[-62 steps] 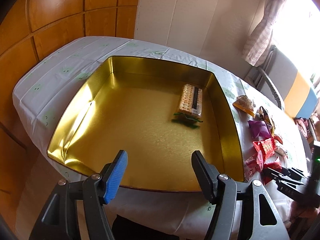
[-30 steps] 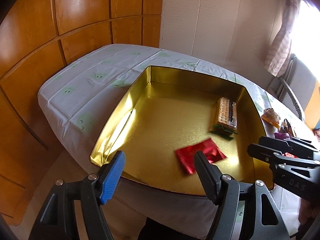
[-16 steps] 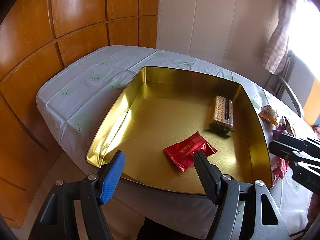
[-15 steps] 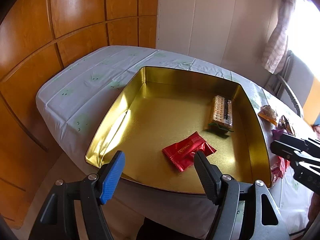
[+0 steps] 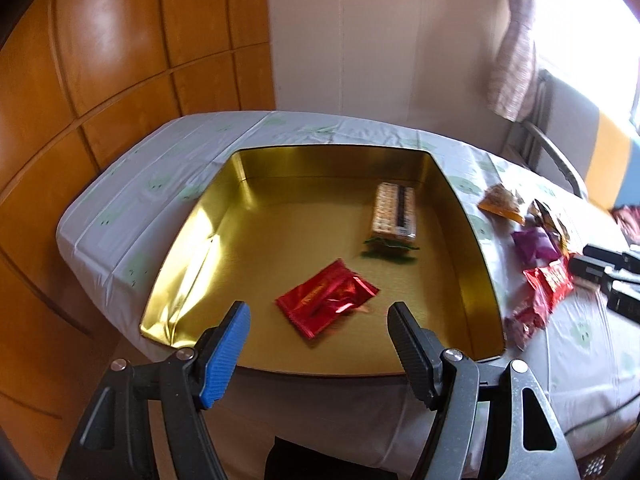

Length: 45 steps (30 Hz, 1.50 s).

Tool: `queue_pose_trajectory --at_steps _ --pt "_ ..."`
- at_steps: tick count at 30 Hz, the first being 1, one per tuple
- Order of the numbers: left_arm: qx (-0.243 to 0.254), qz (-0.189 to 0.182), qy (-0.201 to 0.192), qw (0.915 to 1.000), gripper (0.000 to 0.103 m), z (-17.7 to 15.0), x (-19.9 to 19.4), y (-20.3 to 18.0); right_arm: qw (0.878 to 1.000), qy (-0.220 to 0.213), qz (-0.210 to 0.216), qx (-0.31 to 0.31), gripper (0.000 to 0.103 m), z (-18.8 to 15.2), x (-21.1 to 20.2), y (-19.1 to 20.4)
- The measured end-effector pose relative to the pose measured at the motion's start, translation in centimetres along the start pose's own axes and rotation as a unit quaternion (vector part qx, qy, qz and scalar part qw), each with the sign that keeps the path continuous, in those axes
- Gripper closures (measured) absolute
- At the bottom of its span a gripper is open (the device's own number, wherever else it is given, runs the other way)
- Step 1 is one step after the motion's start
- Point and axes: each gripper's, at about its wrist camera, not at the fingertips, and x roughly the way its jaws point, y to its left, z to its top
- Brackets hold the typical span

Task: Organize snacks
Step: 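Grasp the pink candy with the left gripper and lift it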

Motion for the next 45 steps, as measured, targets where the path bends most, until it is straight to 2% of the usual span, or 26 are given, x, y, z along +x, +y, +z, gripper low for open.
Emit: queue_pose_trajectory --at_steps 7,12,17,21,24,26,28,30,32,34,37,38,40,42,45 --pt "0.038 -0.016 -0.008 0.9991 0.031 0.1 -0.6 -2.4 0.999 0.007 -0.049 0.018 0.062 -0.9 -0.8 -5.8" --pt "0.07 -0.033 -0.012 0.9969 0.031 0.4 -1.0 -4.5 0.996 0.028 -0.078 0.041 0.062 -2.1 -0.5 -10.8" --pt "0.114 -0.061 -0.014 0.9915 0.031 0.7 -1.3 -7.6 0.99 0.044 -0.083 0.106 0.062 -4.1 0.4 -15.9" --pt "0.158 -0.099 -0.009 0.9825 0.031 0.9 -1.6 -10.6 0.98 0.065 -0.076 0.172 0.062 -5.3 1.3 -18.6" --pt "0.203 -0.133 0.004 0.9701 0.031 0.8 -1.4 -13.7 0.978 0.06 -0.05 0.192 0.062 -5.2 1.2 -19.1" --pt "0.229 -0.151 0.017 0.9615 0.031 0.7 -0.8 -15.7 0.979 0.059 -0.051 0.187 0.062 -5.0 1.1 -18.8" --pt "0.249 -0.153 0.027 0.956 0.031 0.4 0.1 -17.4 0.981 0.055 -0.045 0.18 0.062 -4.9 0.9 -18.4" --pt "0.279 -0.158 0.044 0.9462 0.031 -0.1 1.4 -19.1 0.982 0.052 -0.04 0.176 0.061 -4.7 0.8 -18.1" --pt "0.302 -0.148 0.055 0.9403 0.031 -0.7 2.8 -20.2 0.983 0.046 -0.037 0.174 0.061 -4.6 0.6 -18.0" --pt "0.317 -0.141 0.065 0.9358 0.031 -1.1 4.1 -20.9 0.983 0.043 -0.033 0.176 0.061 -4.5 0.6 -18.0" --pt "0.313 -0.139 0.09 0.9352 0.032 -1.2 6.0 -21.2 0.983 0.038 -0.031 0.176 0.061 -4.5 0.4 -18.1" --pt "0.304 -0.147 0.102 0.9358 0.038 -1.1 6.5 -21.2 0.983 0.037 -0.031 0.175 0.062 -4.4 0.4 -18.1" --pt "0.288 -0.17 0.11 0.9361 0.056 -0.9 6.9 -21.0 0.985 0.034 -0.028 0.169 0.062 -4.3 0.4 -17.9" --pt "0.274 -0.179 0.108 0.9386 0.068 -0.9 6.9 -21.0 0.986 0.036 -0.023 0.16 0.062 -4.3 0.6 -17.5" --pt "0.255 -0.194 0.101 0.942 0.07 -1.2 6.1 -20.8 0.988 0.041 -0.017 0.147 0.062 -4.3 0.9 -16.9"
